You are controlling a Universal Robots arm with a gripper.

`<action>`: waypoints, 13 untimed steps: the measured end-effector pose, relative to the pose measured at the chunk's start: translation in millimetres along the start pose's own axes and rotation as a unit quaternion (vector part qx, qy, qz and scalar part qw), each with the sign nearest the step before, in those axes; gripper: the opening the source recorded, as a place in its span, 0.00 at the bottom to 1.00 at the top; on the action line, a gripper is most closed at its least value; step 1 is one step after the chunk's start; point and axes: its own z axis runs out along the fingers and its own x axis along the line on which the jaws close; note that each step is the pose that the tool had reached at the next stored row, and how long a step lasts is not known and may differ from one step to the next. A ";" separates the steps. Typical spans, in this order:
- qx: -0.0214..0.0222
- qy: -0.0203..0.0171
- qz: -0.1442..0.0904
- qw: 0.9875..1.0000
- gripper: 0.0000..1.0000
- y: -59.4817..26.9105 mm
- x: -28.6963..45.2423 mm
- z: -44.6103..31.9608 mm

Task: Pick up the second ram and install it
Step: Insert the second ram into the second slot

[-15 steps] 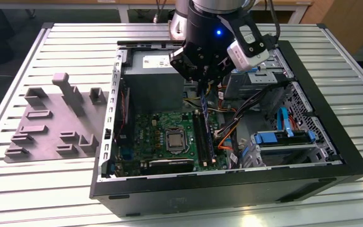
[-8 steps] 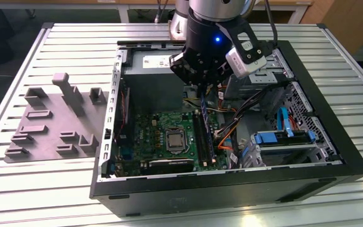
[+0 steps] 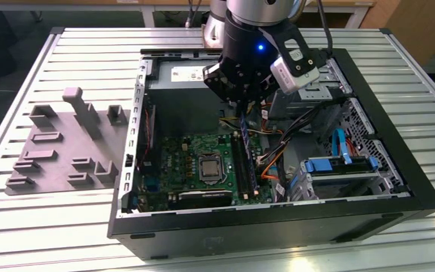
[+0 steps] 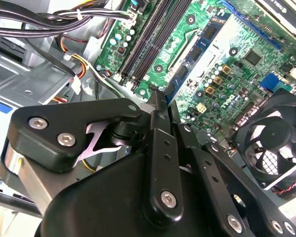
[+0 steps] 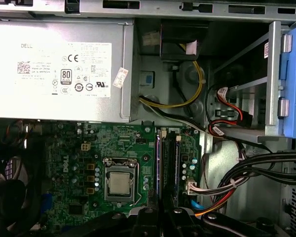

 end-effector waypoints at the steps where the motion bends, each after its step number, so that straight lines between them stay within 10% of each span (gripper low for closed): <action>1: 0.000 0.000 0.000 1.000 0.14 0.0 0.0 0.0; 13: 0.000 0.001 0.000 1.000 0.14 -0.5 -0.1 10.7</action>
